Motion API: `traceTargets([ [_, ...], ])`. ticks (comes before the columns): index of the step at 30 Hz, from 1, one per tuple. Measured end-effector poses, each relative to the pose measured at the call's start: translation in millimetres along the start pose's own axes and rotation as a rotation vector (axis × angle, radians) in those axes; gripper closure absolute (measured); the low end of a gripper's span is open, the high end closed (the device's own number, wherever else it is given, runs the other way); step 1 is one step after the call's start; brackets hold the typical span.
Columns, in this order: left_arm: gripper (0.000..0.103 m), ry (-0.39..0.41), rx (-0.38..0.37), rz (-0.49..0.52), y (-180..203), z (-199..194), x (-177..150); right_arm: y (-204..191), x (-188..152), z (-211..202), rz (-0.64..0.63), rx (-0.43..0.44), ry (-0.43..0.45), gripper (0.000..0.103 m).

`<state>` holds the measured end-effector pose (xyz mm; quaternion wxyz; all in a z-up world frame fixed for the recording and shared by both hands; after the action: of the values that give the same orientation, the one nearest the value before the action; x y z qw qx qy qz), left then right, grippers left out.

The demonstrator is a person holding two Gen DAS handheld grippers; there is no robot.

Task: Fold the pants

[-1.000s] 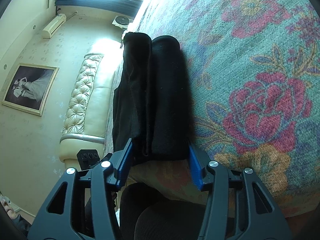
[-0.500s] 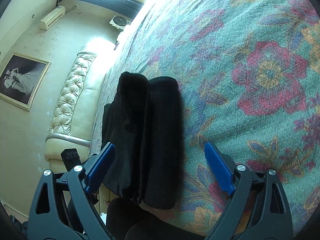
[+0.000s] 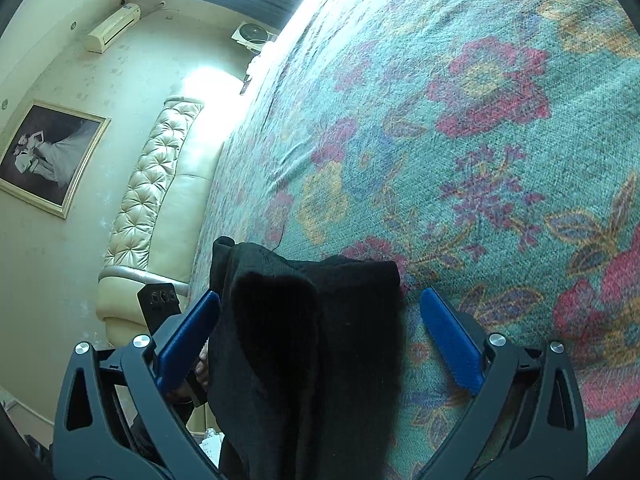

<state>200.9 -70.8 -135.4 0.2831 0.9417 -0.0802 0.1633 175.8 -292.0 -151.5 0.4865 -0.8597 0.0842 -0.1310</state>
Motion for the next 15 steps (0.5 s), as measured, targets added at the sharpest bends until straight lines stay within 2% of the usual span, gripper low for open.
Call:
traceTargets([
  [4,0.017,0.0,-0.017,-0.001,2.2,7.1,13.3,-12.5,5.9,7.8,-0.01,0.05,-0.02,0.002],
  [7,0.017,-0.001,-0.064,-0.026,-2.0,5.6,14.9,-19.1,8.8,11.4,-0.015,0.096,-0.041,0.002],
  [13,0.017,-0.005,-0.261,-0.137,2.8,13.8,37.4,-24.8,15.1,12.9,-0.016,0.156,-0.061,0.002],
  [15,0.017,-0.003,-0.304,-0.173,1.4,15.4,45.5,-23.2,16.2,10.7,-0.007,0.176,-0.066,0.002],
])
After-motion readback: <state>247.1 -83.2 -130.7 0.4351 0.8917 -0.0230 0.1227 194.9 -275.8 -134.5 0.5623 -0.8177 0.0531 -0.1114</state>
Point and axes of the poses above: each gripper's, at about its wrist camera, not at the fingertips, and z roughly the way its jaws point, y to its right, x to its top, the point moved 10 cm from there along z, roughly the way its jaws point, and after that the axes turned 9 degrees about -y, right-handed, at the moved point
